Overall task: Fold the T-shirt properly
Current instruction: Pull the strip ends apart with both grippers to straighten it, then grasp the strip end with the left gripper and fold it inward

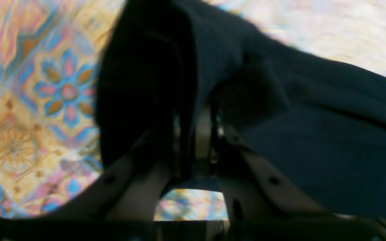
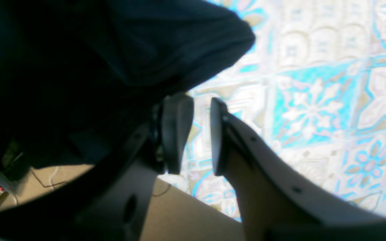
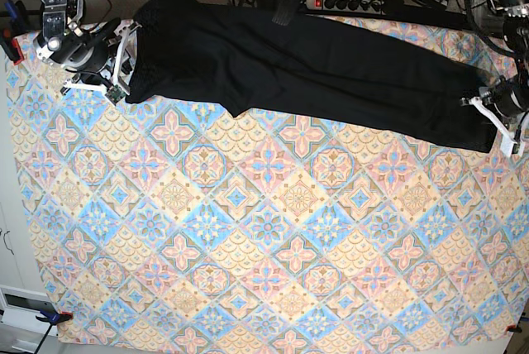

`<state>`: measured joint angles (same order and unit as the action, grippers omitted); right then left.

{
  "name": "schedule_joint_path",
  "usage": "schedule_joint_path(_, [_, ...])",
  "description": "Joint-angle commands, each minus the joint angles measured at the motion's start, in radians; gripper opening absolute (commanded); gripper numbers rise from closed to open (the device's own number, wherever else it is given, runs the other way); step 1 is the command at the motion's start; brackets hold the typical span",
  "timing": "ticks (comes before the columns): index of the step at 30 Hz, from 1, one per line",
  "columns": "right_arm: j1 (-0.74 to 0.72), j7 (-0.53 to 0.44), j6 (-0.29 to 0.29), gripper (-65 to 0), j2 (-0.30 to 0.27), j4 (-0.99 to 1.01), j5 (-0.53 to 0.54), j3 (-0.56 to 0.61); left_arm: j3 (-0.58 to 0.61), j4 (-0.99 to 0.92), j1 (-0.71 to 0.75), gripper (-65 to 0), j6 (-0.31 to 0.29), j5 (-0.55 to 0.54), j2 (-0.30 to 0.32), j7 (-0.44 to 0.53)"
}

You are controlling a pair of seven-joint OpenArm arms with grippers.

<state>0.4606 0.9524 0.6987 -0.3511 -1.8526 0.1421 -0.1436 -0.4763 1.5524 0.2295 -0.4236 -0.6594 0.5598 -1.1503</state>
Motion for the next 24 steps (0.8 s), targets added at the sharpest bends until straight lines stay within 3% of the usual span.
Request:
schedule_joint_path(1, [0.000, -0.009, -0.001, -51.9, -0.015, -0.019, 0.009, -0.018, -0.003, 0.076, 0.009, -65.0, -0.004, -0.009, -0.022, -0.021])
schedule_joint_path(7, [0.000, -0.009, -0.001, -51.9, -0.015, -0.019, 0.011, -0.057, -0.002, 0.329, 0.066, -65.0, -0.004, -0.007, -0.197, -0.170])
schedule_joint_path(13, [0.000, -0.009, -0.001, -51.9, -0.015, -0.019, 0.011, -0.098, 0.004, 0.363, 0.063, -65.0, -0.004, -0.006, -0.330, -0.216])
schedule_joint_path(24, [0.000, -0.009, -0.001, -51.9, -0.015, -0.019, 0.011, -0.124, 0.166, 0.331, 0.061, -65.0, -0.002, 0.000, -0.442, -0.208])
